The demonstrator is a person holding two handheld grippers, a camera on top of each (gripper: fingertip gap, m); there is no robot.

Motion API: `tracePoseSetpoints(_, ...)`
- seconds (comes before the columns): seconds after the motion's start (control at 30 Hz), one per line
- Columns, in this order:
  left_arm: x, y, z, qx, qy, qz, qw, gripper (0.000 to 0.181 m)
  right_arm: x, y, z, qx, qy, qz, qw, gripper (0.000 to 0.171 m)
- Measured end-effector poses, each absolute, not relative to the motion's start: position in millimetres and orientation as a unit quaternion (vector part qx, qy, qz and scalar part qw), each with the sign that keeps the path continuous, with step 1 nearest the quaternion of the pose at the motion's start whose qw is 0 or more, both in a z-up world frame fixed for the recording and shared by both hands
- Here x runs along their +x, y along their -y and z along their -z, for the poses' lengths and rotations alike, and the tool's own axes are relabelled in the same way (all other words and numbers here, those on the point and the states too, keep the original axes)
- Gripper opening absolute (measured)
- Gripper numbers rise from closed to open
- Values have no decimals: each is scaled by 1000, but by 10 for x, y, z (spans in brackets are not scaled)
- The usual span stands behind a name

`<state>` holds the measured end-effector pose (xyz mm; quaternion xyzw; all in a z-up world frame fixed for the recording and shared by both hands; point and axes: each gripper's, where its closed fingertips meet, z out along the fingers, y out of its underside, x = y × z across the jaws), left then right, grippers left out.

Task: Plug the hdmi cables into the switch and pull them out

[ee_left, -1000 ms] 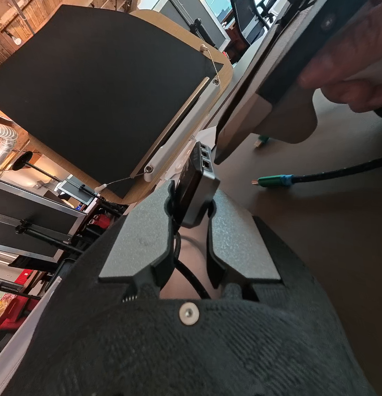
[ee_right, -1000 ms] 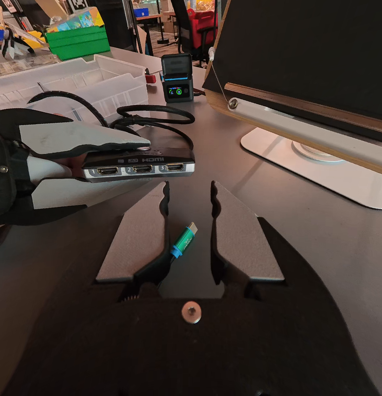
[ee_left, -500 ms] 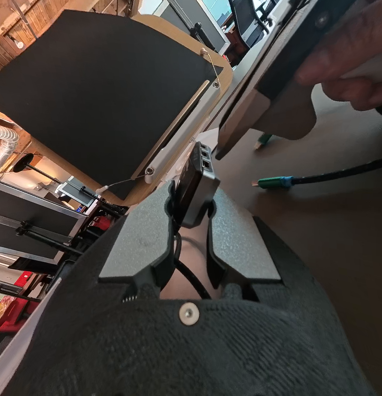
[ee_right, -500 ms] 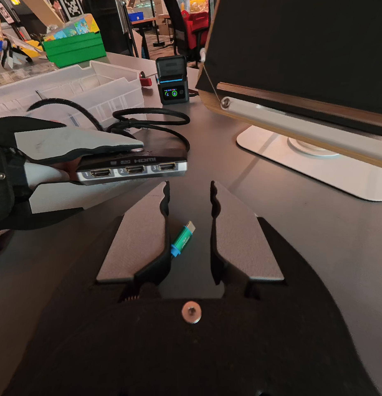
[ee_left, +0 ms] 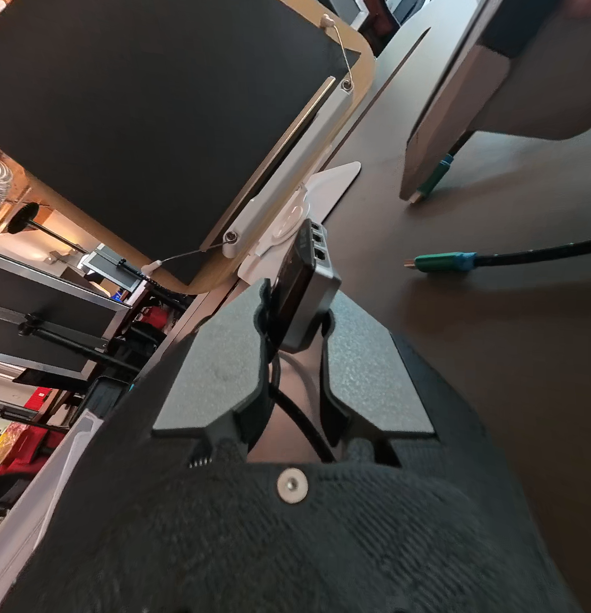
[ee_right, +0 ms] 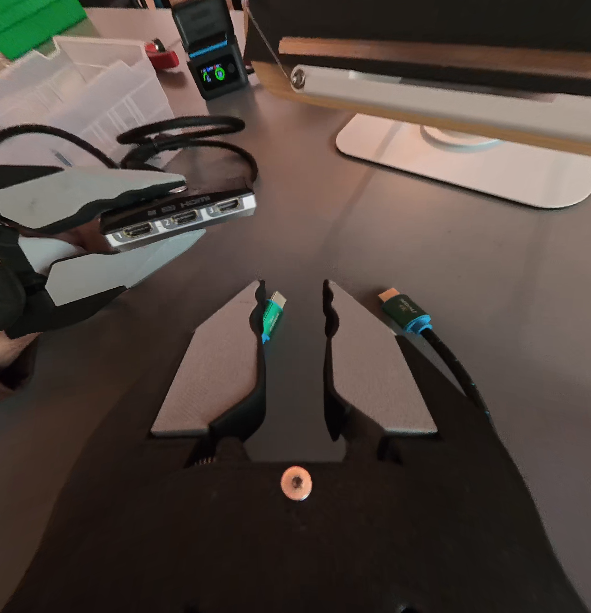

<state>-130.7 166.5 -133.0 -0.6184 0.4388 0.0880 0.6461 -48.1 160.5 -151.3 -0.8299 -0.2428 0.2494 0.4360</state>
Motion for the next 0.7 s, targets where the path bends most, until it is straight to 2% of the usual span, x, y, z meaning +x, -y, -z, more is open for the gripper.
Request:
tracePoseSetpoints(0.1, -1299, -1673, 1357, -619, -444, -93, 641, 28, -577, -1497, 1590, -836, 271, -255, 404, 27)
tracePoseSetpoints(0.3, -1299, -1682, 1373, -627, -443, -79, 636, 28, -718, -1324, 1716, -843, 307, -259, 356, 29)
tracePoseSetpoints(0.47, -1290, -1680, 1385, -632, -443, -68, 632, 29, -694, -1349, 2008, -866, 332, -188, 324, 29)
tracePoseSetpoints(0.5, -1290, -1679, 1385, -632, -443, -68, 632, 28, -706, -1357, 2042, -865, 338, -180, 324, 26)
tracePoseSetpoints(0.53, -1289, -1678, 1387, -631, -444, -68, 632, 28, -720, -1363, 2038, -862, 344, -175, 329, 16)
tracePoseSetpoints(0.7, -1295, -1680, 1388, -633, -442, -66, 632, 28, -740, -1411, 1931, -823, 415, -118, 369, 14)
